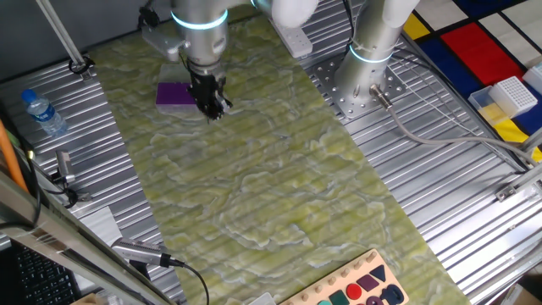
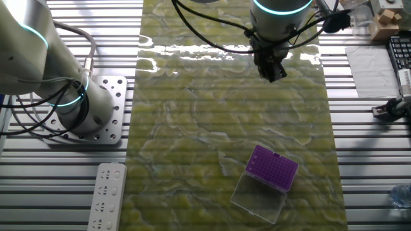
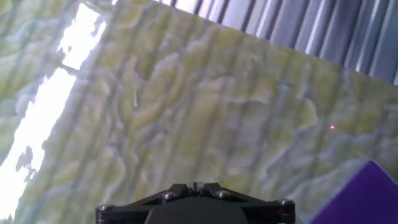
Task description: Insert a small pipette tip into the holder for small pipette tips
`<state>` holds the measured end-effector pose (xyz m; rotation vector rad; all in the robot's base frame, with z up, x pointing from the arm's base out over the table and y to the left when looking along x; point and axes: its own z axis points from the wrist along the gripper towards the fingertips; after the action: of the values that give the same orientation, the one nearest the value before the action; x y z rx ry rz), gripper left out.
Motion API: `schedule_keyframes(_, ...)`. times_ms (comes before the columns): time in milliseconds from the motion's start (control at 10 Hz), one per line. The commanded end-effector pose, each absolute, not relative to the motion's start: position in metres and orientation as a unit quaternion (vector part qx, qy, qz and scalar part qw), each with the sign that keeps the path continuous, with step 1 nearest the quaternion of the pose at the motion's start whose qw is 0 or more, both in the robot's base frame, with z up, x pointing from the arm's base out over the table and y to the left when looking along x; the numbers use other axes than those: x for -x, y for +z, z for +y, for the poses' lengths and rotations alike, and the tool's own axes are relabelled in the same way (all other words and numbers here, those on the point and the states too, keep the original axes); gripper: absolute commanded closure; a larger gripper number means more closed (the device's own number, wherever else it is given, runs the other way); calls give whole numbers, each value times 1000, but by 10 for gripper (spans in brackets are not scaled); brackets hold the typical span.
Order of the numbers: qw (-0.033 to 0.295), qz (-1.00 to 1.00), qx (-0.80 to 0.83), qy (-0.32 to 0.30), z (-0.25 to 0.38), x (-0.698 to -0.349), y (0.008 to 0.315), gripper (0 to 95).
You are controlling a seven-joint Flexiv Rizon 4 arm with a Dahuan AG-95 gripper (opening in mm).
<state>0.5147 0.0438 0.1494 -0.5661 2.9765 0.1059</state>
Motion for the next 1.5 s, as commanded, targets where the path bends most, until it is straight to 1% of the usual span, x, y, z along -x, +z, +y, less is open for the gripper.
schedule_keyframes(100,66,979,189,31,66,-518,133,950)
schedule_keyframes(300,95,978,181,38,81,-523,120,950)
schedule_keyframes(400,98,978,176,45,84,-528,118,950)
schedule_keyframes(1100,92,979,173,52,96,-548,99,950)
schedule_keyframes(1500,94,980,168,51,101,-554,102,950)
